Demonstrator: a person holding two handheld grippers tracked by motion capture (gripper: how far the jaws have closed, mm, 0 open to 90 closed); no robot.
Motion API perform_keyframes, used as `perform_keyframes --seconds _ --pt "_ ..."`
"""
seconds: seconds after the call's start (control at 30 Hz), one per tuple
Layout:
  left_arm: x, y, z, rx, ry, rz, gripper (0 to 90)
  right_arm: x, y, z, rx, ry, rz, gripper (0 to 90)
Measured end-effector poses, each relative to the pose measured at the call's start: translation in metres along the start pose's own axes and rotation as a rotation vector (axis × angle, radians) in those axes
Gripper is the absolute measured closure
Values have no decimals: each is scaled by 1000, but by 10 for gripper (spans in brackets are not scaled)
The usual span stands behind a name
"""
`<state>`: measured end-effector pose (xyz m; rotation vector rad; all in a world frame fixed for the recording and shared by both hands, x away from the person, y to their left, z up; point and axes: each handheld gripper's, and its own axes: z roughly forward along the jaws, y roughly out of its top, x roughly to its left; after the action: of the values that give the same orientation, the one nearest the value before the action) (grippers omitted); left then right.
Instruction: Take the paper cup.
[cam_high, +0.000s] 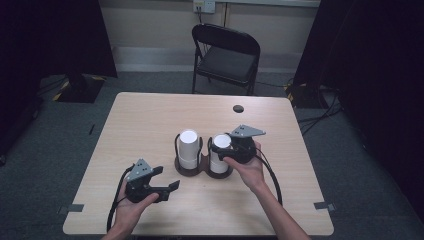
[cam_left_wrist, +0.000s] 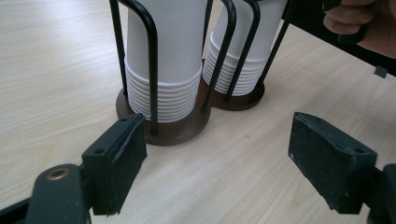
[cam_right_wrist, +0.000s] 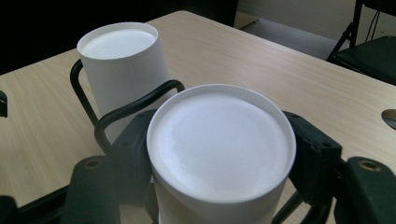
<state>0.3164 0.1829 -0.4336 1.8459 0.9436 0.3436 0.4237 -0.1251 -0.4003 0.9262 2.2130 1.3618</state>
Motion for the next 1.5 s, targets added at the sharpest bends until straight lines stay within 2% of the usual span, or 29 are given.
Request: perform_keyframes --seconds 0.13,0.37,0.5,0.53,0.77,1.13,1.5 --pt "-1 0 1 -1 1 4 192 1 4 -2 -10 -5 -10 331" --pt "-1 0 0 -1 2 12 192 -1 10 -9 -38 -9 8 331" --pt "1 1 -2 -12 12 -6 187 -1 11 -10 -45 -7 10 332" --pt "3 1 -1 -6 19 -25 187 -1 11 -11 -47 -7 9 332" --pt "1 1 0 0 19 -10 187 -1 15 -16 -66 -6 17 333" --pt "1 0 1 -3 13 -24 187 -1 22 -24 -109 -9 25 333" --pt "0 0 0 -8 14 -23 187 0 25 -28 -121 -3 35 334"
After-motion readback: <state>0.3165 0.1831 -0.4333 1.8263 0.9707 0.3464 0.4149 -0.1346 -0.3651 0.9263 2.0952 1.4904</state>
